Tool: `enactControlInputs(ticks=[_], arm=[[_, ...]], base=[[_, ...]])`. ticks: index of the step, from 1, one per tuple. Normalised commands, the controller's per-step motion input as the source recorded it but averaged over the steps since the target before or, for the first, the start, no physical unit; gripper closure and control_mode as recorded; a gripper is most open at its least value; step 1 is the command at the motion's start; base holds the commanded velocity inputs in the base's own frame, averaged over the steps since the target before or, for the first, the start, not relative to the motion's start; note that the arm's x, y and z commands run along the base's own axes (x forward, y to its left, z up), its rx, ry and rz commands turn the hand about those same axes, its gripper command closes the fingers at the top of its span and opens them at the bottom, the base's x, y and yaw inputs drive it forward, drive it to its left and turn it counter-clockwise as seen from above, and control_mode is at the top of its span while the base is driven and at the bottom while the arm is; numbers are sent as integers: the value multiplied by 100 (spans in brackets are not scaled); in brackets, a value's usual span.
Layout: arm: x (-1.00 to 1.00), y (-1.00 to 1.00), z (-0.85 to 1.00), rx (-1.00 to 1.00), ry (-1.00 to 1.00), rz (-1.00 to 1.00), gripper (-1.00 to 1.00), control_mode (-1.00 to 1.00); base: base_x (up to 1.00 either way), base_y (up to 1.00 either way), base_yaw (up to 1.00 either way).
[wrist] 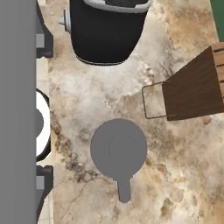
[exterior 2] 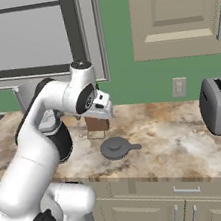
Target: Close the lid blender by securely placing the lid on top.
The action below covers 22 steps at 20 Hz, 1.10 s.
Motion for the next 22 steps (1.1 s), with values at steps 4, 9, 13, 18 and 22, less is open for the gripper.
enactControlInputs(ticks=[4,9,13,18,22], arm=[[-27,-86,-46,14,2,-34,-100,-100],[-4,-60,-34,13,9,-38,-100,-100],[11,-45,-28,16,17,-49,-100,-100],[23,-39,-41,18,21,-52,-100,-100],[29,-17,-46,13,17,-36,-100,-100]], base=[[0,0,0],[0,0,0],[0,0,0],[0,0,0],[0,0,0]])
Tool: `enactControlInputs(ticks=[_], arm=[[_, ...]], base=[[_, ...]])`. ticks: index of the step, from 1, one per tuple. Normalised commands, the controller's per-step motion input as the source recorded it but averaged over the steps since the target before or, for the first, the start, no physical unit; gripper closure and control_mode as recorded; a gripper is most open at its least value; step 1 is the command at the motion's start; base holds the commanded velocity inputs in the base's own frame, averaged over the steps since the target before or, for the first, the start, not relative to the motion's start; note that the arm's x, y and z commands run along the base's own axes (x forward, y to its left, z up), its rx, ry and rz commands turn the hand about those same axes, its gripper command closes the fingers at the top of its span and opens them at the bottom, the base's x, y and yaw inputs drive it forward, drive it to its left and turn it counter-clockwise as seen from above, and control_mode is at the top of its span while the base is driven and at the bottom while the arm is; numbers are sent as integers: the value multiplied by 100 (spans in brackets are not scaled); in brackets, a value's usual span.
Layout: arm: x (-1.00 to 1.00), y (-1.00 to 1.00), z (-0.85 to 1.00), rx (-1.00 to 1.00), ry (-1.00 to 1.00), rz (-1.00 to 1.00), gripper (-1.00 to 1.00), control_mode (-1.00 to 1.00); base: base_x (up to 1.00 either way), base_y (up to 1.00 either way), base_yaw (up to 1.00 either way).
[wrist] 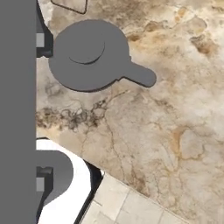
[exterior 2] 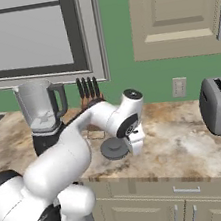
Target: Close the lid blender by securely placing the lid on top.
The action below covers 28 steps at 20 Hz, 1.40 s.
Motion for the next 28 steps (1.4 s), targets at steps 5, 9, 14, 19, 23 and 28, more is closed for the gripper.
enactControlInputs(ticks=[5,9,14,19,23,28], arm=[[49,-15,-35,12,16,-23,-100,-100],[50,-15,-23,11,14,-16,-100,-100],[42,0,-35,5,7,-9,-100,-100],[12,0,-42,0,0,-1,-100,-100],[8,0,-33,0,0,0,-100,-100],[17,0,-26,0,0,0,-100,-100]], base=[[0,0,0],[0,0,0],[0,0,0],[0,0,0],[0,0,0],[0,0,0]])
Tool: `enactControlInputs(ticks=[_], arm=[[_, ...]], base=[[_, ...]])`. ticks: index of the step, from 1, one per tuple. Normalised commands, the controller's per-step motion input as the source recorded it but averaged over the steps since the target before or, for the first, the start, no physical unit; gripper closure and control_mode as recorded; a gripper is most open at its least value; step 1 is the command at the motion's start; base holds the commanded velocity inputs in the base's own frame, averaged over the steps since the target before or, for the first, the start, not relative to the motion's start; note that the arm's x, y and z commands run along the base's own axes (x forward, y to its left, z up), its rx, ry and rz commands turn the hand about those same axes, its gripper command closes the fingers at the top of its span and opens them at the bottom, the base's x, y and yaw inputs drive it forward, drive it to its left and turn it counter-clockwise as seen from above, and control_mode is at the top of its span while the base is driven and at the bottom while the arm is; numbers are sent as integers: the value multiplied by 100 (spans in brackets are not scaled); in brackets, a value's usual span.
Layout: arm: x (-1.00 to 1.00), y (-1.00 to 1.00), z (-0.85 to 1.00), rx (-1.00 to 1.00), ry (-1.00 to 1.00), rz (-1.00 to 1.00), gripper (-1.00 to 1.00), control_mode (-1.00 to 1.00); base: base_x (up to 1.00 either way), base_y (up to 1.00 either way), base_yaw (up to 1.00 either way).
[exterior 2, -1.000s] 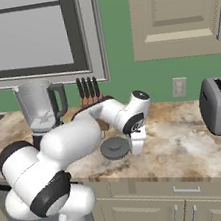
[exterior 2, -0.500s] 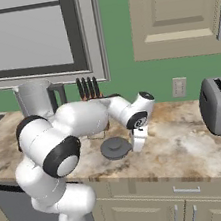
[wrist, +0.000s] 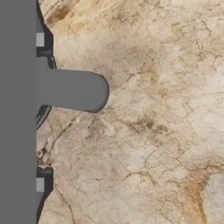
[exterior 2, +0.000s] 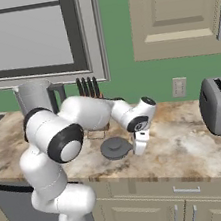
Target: Close the lid blender by securely placing the lid on top.
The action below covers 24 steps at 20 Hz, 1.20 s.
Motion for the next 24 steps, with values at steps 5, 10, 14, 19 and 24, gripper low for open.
enactControlInputs(ticks=[5,10,14,19,24], arm=[[24,0,-31,0,0,-2,-100,-100],[25,0,-22,0,0,-4,-100,-100],[8,1,-22,0,0,-3,-100,-100],[0,40,-56,-6,3,-7,-100,-100],[0,36,-12,-3,1,-6,-100,-100]], base=[[0,0,0],[0,0,0],[0,0,0],[0,0,0],[0,0,0]])
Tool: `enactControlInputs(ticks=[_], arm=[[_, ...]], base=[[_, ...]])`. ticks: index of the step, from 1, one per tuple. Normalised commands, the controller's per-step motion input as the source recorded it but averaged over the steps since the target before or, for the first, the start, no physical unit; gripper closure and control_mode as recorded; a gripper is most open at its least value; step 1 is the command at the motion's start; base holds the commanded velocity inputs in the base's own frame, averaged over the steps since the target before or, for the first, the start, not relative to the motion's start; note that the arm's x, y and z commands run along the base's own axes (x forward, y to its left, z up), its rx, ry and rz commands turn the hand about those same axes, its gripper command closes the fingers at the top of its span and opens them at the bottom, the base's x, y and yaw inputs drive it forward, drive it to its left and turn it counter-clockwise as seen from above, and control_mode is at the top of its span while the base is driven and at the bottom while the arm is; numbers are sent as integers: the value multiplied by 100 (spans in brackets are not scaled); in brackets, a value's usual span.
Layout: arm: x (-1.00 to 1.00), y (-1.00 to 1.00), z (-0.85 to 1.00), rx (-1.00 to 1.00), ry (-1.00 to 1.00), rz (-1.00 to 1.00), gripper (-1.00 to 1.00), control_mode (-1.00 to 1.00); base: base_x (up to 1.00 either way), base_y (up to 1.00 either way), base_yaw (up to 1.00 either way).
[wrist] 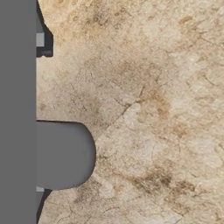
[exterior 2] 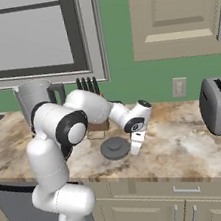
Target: Close the lid blender by securely placing the lid on top.
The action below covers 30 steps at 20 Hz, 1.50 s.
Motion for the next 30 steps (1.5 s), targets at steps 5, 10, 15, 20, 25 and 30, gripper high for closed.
enactControlInputs(ticks=[5,10,15,20,25,30], arm=[[0,7,-1,-2,0,0,-100,-100],[-2,24,-6,-7,0,-3,100,-100],[0,8,0,-1,0,-6,100,-100],[-20,0,14,0,-2,-9,100,-100],[-59,0,83,0,-10,-10,100,-100],[-64,6,91,0,-11,-13,100,-100]], base=[[0,0,0],[0,0,0],[0,0,0],[0,0,0],[0,0,0],[0,0,0]])
